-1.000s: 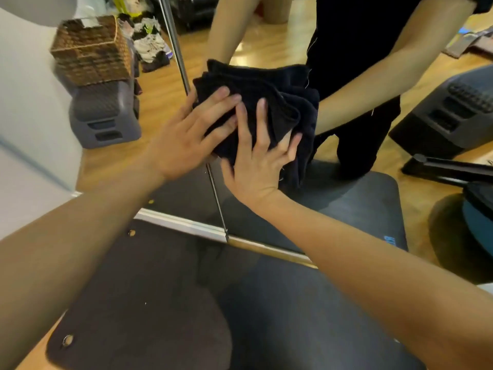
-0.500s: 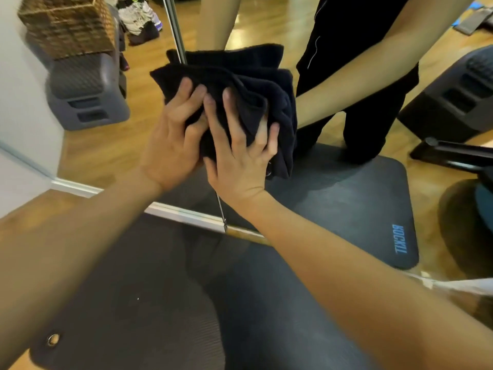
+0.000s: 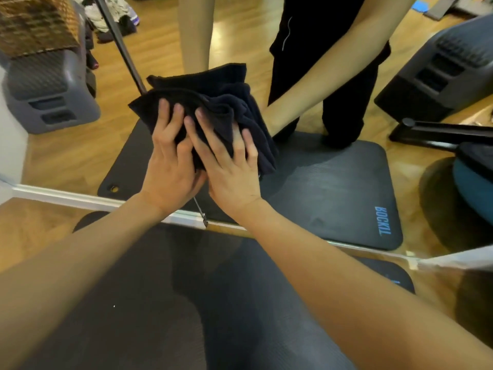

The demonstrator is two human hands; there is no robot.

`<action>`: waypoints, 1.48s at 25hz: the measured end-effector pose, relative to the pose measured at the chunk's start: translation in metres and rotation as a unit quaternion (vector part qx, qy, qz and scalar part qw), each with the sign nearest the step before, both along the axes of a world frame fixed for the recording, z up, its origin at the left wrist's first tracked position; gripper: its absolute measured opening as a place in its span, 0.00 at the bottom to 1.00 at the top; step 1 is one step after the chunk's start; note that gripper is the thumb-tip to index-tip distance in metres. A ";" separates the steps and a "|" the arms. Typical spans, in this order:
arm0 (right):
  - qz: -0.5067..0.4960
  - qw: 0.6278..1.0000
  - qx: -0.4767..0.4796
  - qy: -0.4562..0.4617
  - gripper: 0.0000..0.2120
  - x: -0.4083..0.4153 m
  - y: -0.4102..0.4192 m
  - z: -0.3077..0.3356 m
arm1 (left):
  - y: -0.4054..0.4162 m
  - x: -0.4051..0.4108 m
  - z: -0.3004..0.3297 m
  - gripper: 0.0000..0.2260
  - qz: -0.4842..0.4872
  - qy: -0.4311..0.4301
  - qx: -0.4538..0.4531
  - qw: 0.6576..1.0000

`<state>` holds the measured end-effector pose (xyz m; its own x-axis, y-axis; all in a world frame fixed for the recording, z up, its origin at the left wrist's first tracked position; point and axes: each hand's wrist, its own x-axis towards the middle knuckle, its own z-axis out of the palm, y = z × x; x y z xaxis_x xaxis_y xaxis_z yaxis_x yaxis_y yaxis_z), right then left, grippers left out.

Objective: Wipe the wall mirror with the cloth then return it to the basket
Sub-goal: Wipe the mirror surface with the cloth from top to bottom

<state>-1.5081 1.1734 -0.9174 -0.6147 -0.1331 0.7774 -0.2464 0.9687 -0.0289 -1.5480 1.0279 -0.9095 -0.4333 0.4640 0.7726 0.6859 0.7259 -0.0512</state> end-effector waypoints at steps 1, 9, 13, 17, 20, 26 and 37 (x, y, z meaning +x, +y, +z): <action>0.009 1.000 0.006 -0.005 0.28 0.003 0.010 -0.001 | 0.005 0.003 -0.001 0.33 0.003 0.000 -0.017 1.000; -0.026 0.999 0.035 -0.002 0.33 0.052 0.132 0.002 | 0.114 0.034 -0.001 0.31 -0.056 0.024 -0.046 0.997; -0.052 0.998 0.043 0.016 0.32 0.085 0.215 0.006 | 0.193 0.055 0.001 0.30 -0.096 0.027 -0.069 0.993; -0.090 0.995 0.049 0.012 0.34 0.121 0.304 0.011 | 0.281 0.078 0.004 0.32 -0.136 0.035 -0.090 0.986; -0.109 0.993 0.046 0.004 0.36 0.146 0.364 0.016 | 0.344 0.100 0.009 0.32 -0.163 0.009 -0.079 0.983; -0.140 0.989 0.050 -0.008 0.25 0.195 0.477 0.029 | 0.460 0.146 0.025 0.35 -0.196 -0.018 -0.072 0.978; -0.182 0.983 0.006 0.035 0.32 0.219 0.569 0.018 | 0.569 0.179 0.021 0.24 -0.226 -0.017 -0.023 0.974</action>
<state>-1.2893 1.7421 -0.8998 -0.5690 0.0770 0.8187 0.1156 0.9932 -0.0131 -1.3689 1.5971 -0.8884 -0.2020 0.6466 0.7356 0.9367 0.3469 -0.0477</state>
